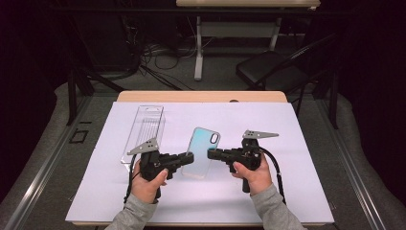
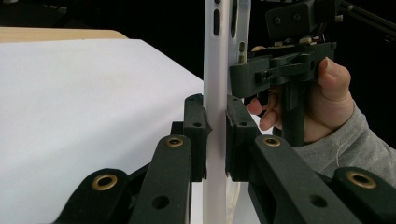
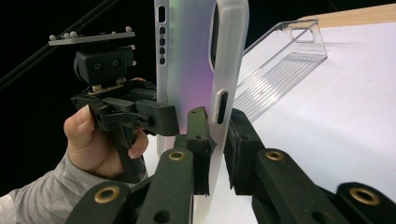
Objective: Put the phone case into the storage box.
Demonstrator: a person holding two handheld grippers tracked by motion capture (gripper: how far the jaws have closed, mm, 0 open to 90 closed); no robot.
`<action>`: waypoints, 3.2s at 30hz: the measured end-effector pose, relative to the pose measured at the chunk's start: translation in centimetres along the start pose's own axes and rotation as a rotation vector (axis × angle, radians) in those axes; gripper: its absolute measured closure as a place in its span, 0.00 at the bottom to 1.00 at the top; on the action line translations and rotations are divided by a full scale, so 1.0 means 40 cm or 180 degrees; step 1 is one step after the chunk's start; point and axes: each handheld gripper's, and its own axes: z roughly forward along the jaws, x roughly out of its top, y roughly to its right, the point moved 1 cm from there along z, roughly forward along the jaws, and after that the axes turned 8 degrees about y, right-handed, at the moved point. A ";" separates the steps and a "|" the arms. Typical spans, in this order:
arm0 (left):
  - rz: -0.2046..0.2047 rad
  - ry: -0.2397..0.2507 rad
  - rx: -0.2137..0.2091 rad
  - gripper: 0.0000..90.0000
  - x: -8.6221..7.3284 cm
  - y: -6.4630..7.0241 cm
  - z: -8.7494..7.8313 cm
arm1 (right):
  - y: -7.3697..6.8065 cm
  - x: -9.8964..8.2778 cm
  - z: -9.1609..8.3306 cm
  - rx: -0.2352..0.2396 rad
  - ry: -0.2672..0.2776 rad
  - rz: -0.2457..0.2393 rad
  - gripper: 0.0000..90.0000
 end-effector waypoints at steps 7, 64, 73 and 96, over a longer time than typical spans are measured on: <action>-0.0003 -0.0001 0.0014 0.91 -0.001 -0.002 -0.001 | 0.003 -0.004 0.002 0.0008 0.0026 0.0077 0.91; -0.0077 0.0048 -0.0007 0.90 -0.002 -0.009 -0.002 | 0.000 -0.011 0.003 -0.0022 0.0141 0.0180 0.92; -0.0082 0.0090 0.0005 0.85 -0.001 -0.011 -0.003 | -0.001 -0.011 0.003 -0.0042 0.0179 0.0157 0.92; 0.0053 0.0134 0.0335 0.57 -0.001 -0.027 -0.007 | 0.012 -0.017 -0.001 -0.0423 0.0144 -0.0108 0.92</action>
